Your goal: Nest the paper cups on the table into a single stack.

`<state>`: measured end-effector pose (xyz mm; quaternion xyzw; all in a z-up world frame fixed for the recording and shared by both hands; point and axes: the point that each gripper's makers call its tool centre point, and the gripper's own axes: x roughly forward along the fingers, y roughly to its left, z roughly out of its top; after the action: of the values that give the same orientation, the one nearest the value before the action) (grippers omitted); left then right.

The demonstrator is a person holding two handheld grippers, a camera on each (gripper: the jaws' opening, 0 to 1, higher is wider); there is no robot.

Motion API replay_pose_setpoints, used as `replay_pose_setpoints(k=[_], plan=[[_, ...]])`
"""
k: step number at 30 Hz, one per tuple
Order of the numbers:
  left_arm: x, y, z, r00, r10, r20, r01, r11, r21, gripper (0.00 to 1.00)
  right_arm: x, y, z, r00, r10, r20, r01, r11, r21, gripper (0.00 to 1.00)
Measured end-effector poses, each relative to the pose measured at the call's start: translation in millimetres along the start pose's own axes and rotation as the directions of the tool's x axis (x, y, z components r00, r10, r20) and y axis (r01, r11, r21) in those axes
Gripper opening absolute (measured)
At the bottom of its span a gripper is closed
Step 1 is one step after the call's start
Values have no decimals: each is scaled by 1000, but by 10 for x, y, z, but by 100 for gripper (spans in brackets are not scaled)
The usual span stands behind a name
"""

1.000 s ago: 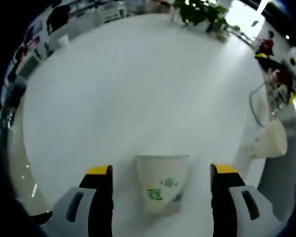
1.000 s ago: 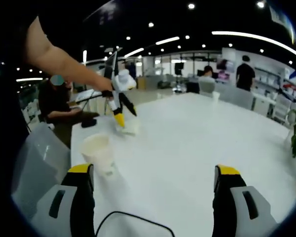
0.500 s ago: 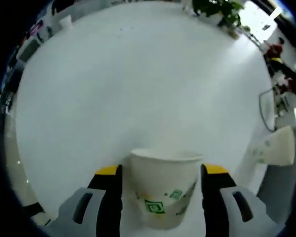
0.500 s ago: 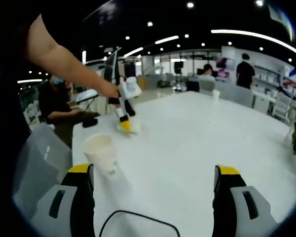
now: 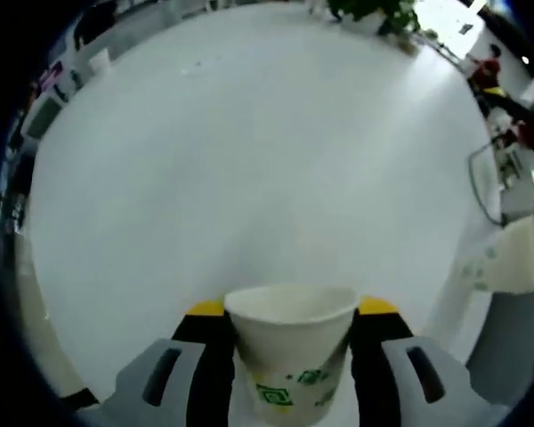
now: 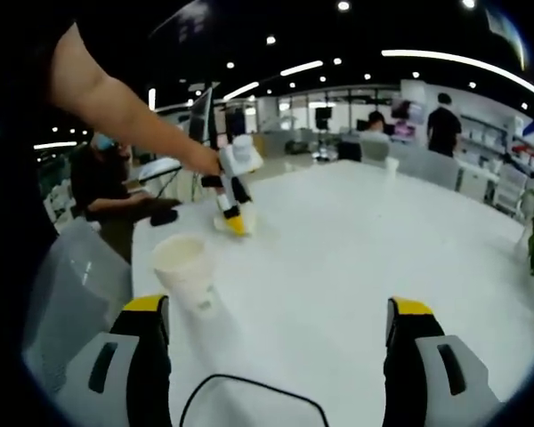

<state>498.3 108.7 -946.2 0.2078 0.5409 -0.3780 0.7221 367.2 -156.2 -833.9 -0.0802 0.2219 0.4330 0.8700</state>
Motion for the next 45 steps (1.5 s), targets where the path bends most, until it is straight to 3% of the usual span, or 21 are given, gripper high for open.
replay_pose_setpoints(k=[13,22,29,33,38,40,42,43,45], plan=[[-62,-9,65,998,-4,69,3,1000,6,44,-19,10,-14,1000,2,-7,-2,1000,-13,100],[-186,-71,183,988,0,156,-6,999,37,44,-152,-17,10,1000,0,6,1,999,-32,100],[-334,-113,385,966,2,260,-8,1000,22,44,-258,-105,12,1000,-18,4,18,999,-36,100],[-464,-150,537,946,14,325,-31,998,48,44,-256,-112,28,1000,-22,6,22,999,-34,100],[-529,-112,633,931,16,364,-23,1000,15,44,-233,-94,67,1000,-15,10,15,999,-38,100],[-580,-95,689,917,27,399,-19,1000,-23,44,-226,-99,95,1000,-14,12,15,999,-40,100],[-685,-3,817,881,67,468,-39,997,-69,43,-226,-119,115,1000,-15,15,15,999,-42,100],[-710,23,840,873,80,481,-54,996,-67,42,-227,-128,127,1000,-15,20,16,999,-40,100],[-878,74,1009,805,113,583,-104,993,-50,42,-229,-149,153,1000,-17,26,18,999,-36,100]])
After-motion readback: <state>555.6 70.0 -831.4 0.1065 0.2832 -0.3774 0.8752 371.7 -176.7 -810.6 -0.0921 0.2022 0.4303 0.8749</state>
